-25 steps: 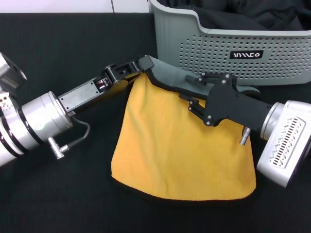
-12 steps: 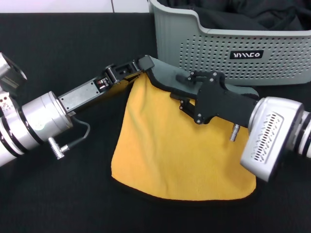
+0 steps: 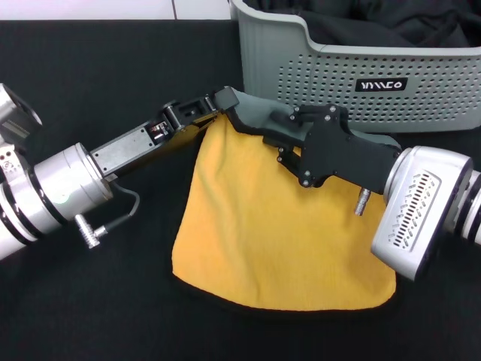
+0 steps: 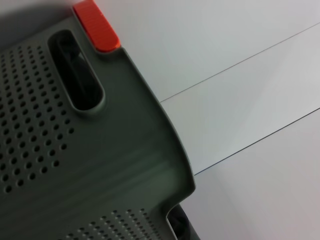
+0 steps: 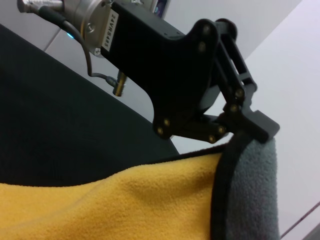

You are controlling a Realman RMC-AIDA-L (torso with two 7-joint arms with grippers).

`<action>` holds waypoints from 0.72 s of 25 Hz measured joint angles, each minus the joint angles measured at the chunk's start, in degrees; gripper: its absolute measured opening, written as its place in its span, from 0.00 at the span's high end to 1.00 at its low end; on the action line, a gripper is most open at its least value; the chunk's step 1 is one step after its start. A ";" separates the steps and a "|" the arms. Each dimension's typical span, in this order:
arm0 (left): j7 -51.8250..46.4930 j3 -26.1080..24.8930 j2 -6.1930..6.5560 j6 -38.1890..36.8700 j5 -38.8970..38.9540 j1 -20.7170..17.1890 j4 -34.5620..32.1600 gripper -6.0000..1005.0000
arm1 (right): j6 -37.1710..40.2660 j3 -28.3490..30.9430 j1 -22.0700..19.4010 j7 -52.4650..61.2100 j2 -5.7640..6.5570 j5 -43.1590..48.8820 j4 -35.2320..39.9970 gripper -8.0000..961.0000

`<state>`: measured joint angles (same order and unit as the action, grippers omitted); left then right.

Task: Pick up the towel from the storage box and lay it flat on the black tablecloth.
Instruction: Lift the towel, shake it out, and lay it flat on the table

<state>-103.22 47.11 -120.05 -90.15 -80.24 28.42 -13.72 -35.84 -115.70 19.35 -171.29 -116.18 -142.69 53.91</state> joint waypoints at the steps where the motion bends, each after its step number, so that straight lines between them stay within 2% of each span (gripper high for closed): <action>1: 0.02 0.00 0.00 -0.01 0.00 0.00 0.00 0.97 | -0.01 0.11 -0.08 0.00 0.03 -0.02 0.02 0.66; 6: 0.04 0.00 0.00 -0.02 0.00 0.02 0.01 0.97 | -0.48 0.28 -0.20 0.00 0.17 -0.14 0.03 0.75; 12: 0.04 -0.22 0.00 0.06 0.00 -0.14 0.01 0.97 | -5.18 -0.40 -1.61 0.09 0.26 -0.24 -0.35 0.86; 14: 0.05 -0.25 0.00 0.15 0.00 -0.24 0.01 0.97 | -5.70 -0.47 -2.31 0.09 0.30 -0.79 -0.07 0.99; 18: 0.04 -0.27 0.00 0.30 0.00 -0.22 0.20 0.97 | -8.26 -0.43 -2.92 0.09 0.51 -1.58 -0.33 0.99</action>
<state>-103.18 46.84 -120.05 -89.85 -80.24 28.20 -13.51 -44.10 -116.13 16.43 -171.20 -115.67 -144.27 53.59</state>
